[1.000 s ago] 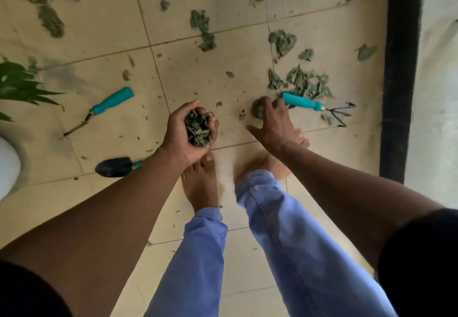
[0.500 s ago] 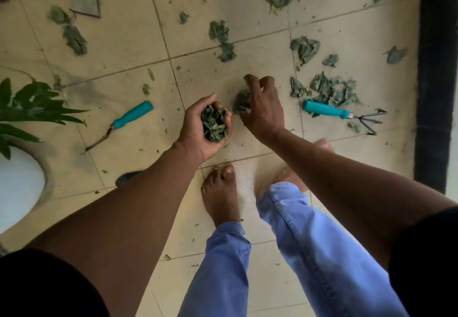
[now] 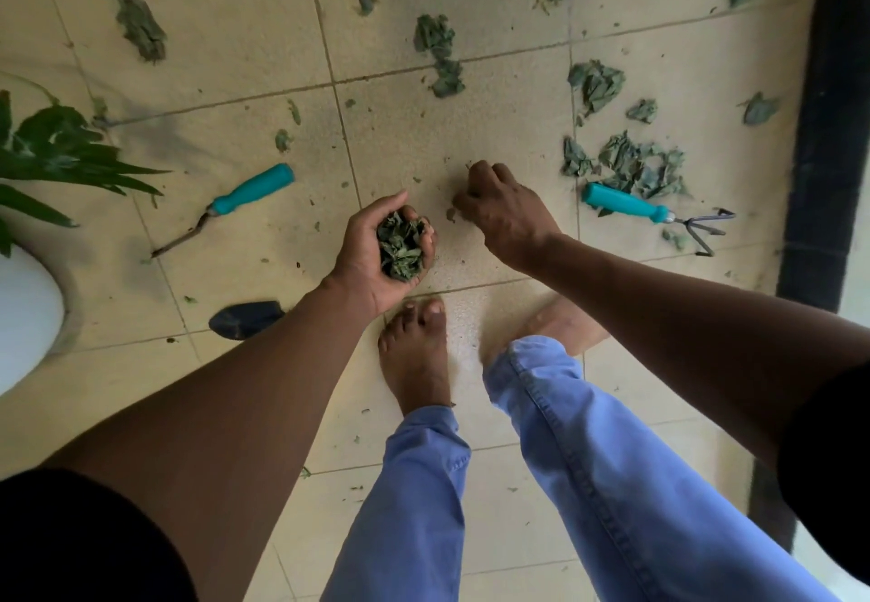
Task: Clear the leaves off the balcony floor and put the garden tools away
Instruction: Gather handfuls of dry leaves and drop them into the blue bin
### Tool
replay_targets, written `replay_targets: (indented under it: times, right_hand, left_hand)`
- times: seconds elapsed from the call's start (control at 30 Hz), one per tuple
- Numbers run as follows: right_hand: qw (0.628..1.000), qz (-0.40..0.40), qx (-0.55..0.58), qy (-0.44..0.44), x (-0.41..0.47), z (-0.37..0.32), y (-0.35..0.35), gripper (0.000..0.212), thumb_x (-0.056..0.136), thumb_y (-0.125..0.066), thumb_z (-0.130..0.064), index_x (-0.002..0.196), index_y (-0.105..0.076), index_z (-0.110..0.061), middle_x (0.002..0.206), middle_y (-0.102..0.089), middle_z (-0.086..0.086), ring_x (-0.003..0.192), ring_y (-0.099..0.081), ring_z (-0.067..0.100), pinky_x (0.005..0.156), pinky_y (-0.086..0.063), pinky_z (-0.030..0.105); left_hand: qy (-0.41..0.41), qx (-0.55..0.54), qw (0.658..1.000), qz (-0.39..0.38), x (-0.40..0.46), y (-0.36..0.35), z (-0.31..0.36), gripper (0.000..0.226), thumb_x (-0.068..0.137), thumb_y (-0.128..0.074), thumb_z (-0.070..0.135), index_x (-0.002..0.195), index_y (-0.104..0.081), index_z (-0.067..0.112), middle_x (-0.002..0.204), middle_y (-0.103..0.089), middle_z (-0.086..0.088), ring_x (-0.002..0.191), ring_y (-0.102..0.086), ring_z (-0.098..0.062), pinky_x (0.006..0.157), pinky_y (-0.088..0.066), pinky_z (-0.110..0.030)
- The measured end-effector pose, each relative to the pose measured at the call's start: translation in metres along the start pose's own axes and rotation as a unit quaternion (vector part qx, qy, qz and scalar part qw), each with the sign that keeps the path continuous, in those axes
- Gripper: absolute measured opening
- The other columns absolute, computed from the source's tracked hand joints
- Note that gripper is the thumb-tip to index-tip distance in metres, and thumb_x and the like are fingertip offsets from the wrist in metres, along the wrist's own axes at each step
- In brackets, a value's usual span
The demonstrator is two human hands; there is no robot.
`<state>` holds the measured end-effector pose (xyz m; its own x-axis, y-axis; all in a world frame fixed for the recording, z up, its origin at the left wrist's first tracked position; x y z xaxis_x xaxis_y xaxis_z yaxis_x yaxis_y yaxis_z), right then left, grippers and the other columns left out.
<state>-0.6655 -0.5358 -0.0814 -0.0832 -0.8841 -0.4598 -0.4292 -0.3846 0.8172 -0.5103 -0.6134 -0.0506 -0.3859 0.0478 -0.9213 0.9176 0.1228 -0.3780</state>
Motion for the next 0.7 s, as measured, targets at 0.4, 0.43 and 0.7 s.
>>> replay_targets:
  times: [0.4, 0.43, 0.7]
  right_hand:
    - [0.914, 0.117, 0.305, -0.242, -0.017, -0.013, 0.038, 0.019, 0.083, -0.070, 0.003, 0.092, -0.080, -0.011, 0.085, -0.072, 0.000, 0.073, -0.065, 0.013, 0.060, -0.041, 0.007]
    - [0.901, 0.137, 0.336, -0.239, -0.023, -0.021, 0.055, 0.018, 0.081, -0.072, 0.001, 0.092, -0.081, -0.011, 0.082, -0.073, -0.002, 0.070, -0.064, 0.010, 0.061, -0.042, 0.005]
    - [0.907, 0.187, 0.349, -0.139, -0.044, -0.081, 0.160, 0.024, 0.073, -0.071, 0.000, 0.088, -0.080, -0.016, 0.083, -0.072, -0.006, 0.073, -0.063, 0.012, 0.069, -0.049, 0.025]
  left_hand:
    - [-0.019, 0.013, 0.999, 0.045, -0.021, -0.006, -0.001, 0.028, 0.092, -0.068, 0.030, 0.071, -0.059, 0.014, 0.079, -0.055, -0.004, 0.066, -0.062, -0.016, 0.056, -0.055, -0.022]
    - [-0.033, 0.014, 0.998, 0.058, -0.025, -0.012, 0.001, 0.028, 0.092, -0.067, 0.030, 0.071, -0.058, 0.015, 0.078, -0.055, -0.004, 0.065, -0.062, -0.017, 0.056, -0.055, -0.022]
    - [-0.085, 0.044, 0.995, 0.008, -0.066, -0.087, 0.004, 0.037, 0.101, -0.051, 0.032, 0.074, -0.071, 0.016, 0.091, -0.072, -0.006, 0.083, -0.071, -0.019, 0.075, -0.052, -0.027]
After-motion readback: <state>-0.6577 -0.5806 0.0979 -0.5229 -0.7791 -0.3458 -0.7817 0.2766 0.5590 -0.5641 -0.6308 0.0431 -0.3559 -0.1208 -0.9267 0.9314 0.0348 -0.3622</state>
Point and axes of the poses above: each hand's wrist, its own x-axis towards the middle knuckle, its own y-axis out of the back of the hand, z = x × y, the point moved 3 cm from there along x, towards the middle knuckle
